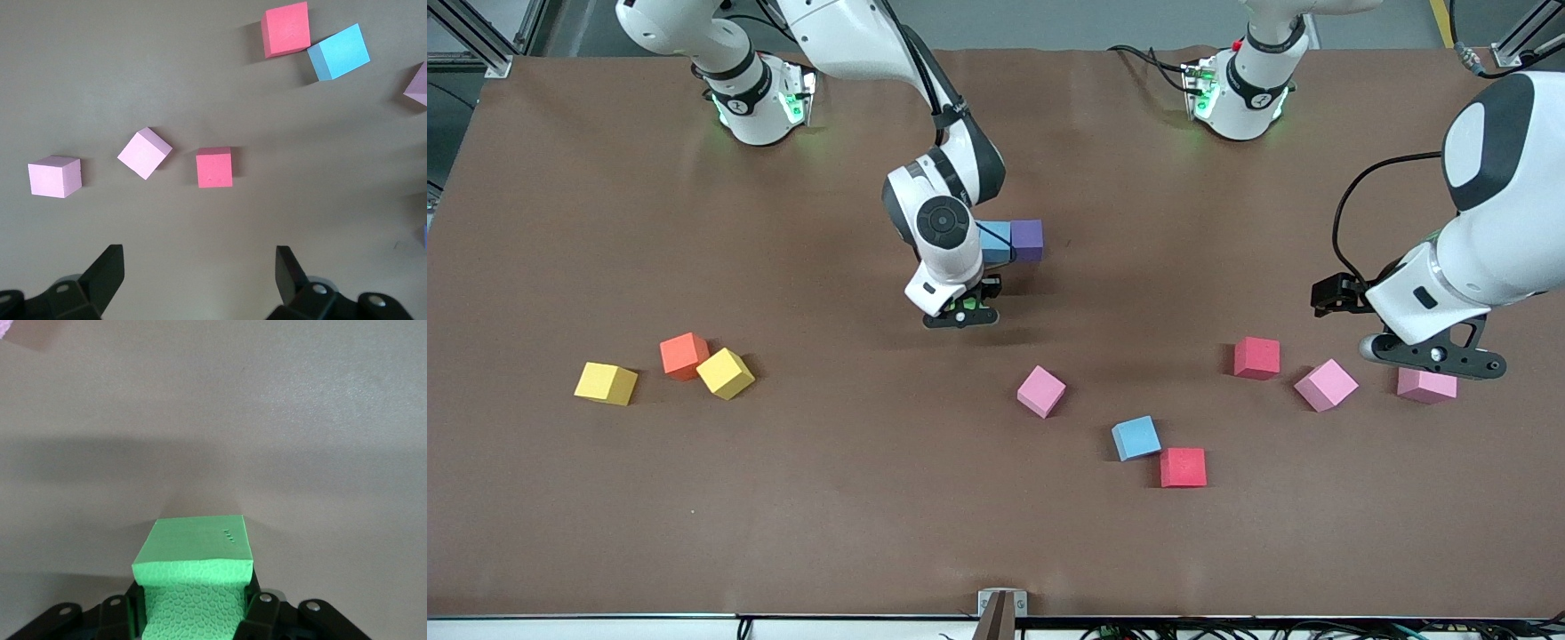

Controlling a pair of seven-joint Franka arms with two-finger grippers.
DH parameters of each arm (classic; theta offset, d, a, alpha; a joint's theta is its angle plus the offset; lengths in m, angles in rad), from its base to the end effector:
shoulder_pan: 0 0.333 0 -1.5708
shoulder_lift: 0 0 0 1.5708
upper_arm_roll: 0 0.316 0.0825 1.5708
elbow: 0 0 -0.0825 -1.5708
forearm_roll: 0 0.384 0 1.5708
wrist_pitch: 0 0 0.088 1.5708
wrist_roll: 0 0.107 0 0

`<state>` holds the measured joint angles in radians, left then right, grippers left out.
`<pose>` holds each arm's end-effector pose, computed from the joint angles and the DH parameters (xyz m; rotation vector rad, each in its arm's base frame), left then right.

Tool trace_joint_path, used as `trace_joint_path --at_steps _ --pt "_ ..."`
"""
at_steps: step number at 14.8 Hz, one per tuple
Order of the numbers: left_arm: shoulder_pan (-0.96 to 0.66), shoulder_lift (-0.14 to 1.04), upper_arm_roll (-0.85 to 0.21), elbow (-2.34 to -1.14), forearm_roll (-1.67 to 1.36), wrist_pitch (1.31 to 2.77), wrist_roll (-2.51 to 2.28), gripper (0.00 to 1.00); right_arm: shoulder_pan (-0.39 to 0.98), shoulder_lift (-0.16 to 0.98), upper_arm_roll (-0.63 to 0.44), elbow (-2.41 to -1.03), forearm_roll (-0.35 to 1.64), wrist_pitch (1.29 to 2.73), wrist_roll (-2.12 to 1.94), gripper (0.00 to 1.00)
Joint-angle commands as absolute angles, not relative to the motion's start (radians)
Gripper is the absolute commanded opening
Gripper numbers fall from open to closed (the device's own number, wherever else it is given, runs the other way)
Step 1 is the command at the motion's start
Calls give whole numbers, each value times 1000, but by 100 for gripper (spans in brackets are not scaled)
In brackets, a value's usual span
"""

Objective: Arrange 11 blocks into digit 3
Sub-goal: 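Lower the green cube below the purple cube, open the right gripper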

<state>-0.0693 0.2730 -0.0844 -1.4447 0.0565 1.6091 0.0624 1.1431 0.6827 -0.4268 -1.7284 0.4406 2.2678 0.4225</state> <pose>0.6267 -0.0848 0.5251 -3.0803 0.3393 0.1644 0.4746 0.4607 0.2097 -3.1187 -0.1144 0.1261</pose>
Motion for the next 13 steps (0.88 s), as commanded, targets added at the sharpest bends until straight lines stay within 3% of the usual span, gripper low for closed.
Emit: trace_joint_path --at_steps 1,2,3,4,8,13 --pt "-71 261 -86 -1456 58 1611 66 100 1166 701 -429 -1796 445 2278 439 44" --pt "-71 261 -86 -1456 58 1609 64 100 1166 701 -431 -1792 445 2272 436 65" --pt "-71 259 -86 -1457 58 1609 66 100 1164 703 -433 -1784 443 2270 434 94" --pt "-71 258 -86 -1459 58 1609 66 100 1161 703 -434 -1775 443 2272 433 100" --pt "-71 258 -86 -1459 58 1609 66 100 1149 700 -451 -1718 443 2246 430 100" --pt "-71 258 -86 -1460 58 1609 67 100 1143 698 -523 -1605 449 2050 433 100"
